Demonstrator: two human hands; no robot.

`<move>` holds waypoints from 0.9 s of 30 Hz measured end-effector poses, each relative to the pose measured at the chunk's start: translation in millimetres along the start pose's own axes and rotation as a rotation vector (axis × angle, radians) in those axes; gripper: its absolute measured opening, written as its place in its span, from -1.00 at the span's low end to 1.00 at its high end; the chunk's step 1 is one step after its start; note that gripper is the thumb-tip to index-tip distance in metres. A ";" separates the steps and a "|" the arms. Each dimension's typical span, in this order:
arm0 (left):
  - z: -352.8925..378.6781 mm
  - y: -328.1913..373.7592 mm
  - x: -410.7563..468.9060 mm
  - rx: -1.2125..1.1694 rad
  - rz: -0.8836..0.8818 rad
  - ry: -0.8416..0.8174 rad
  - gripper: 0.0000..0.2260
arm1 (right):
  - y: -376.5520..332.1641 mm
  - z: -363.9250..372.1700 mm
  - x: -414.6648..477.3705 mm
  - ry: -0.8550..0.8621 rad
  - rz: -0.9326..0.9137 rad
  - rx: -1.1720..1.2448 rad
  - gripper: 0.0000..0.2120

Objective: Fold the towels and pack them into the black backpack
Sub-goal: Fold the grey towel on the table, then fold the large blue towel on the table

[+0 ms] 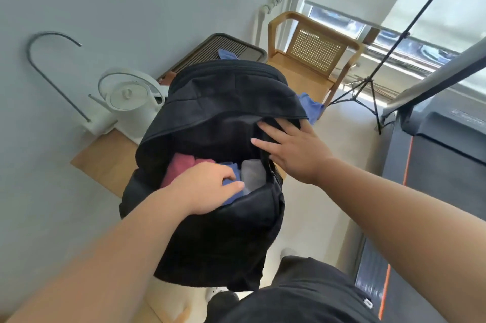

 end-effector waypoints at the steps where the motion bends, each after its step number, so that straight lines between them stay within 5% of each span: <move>1: -3.9 4.1 -1.5 0.011 -0.004 0.087 -0.69 | -0.9 1.3 -3.1 0.030 -0.038 0.016 -0.54; 8: -25.8 85.6 7.0 -0.040 0.158 0.761 -0.85 | 20.3 20.3 -48.4 0.281 -0.346 0.074 -0.45; 11: -32.3 142.4 24.5 0.072 0.277 0.847 -0.87 | 51.5 37.9 -68.2 0.326 -0.446 0.094 -0.42; 15: -33.9 209.6 76.9 0.184 0.287 0.822 -0.86 | 117.1 60.9 -83.4 0.337 -0.459 0.112 -0.43; 18: -31.6 232.3 127.8 0.146 0.103 0.746 -0.85 | 173.3 74.0 -87.9 0.203 -0.392 0.100 -0.33; 27: -0.9 247.0 248.8 -0.039 -0.338 0.240 -0.59 | 289.9 104.5 -76.8 -0.191 -0.051 0.232 -0.33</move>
Point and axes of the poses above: each hand's wrist, its own x-axis towards the middle knuckle, its own z-axis out of the palm, y = z × x, the point moved 4 cm from there along x, towards the middle knuckle, and after that the axes turned 8 degrees about x, right-handed, at the moved point
